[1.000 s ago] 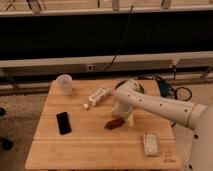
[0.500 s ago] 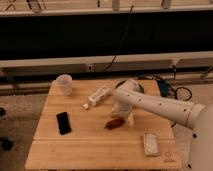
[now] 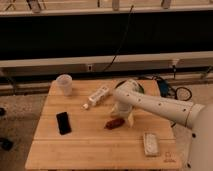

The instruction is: Drag the pepper across the table

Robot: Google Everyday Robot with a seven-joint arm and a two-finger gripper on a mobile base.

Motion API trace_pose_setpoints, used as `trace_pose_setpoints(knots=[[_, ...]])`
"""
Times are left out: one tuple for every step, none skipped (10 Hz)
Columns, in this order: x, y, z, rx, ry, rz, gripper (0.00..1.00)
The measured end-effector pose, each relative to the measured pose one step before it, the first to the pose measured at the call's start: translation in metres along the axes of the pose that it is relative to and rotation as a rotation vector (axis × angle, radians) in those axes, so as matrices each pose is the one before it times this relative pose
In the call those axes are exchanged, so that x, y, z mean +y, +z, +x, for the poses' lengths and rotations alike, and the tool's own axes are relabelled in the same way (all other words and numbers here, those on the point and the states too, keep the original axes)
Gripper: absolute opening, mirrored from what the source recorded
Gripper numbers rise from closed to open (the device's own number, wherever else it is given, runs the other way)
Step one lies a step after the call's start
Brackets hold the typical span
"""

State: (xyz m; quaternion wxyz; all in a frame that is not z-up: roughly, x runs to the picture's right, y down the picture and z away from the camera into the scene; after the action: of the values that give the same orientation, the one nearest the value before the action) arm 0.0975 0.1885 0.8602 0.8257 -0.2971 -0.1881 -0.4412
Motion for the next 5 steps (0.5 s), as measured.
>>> trace_pose_setpoints(knots=[[-0.00025, -0.0001, 0.00017, -0.00006, -0.00377, 0.00059, 0.8], [-0.00048, 0.0005, -0.00008, -0.00121, -0.00856, 0.00053, 0.8], [-0.00023, 0.00021, 0.0, -0.00057, -0.00432, 0.00036, 0.8], [-0.00007, 0.00045, 0.00002, -0.00095, -0.0054, 0.00011, 0.8], [-0.0005, 0.00015, 0.00003, -0.00065, -0.00538, 0.00076, 0.8]])
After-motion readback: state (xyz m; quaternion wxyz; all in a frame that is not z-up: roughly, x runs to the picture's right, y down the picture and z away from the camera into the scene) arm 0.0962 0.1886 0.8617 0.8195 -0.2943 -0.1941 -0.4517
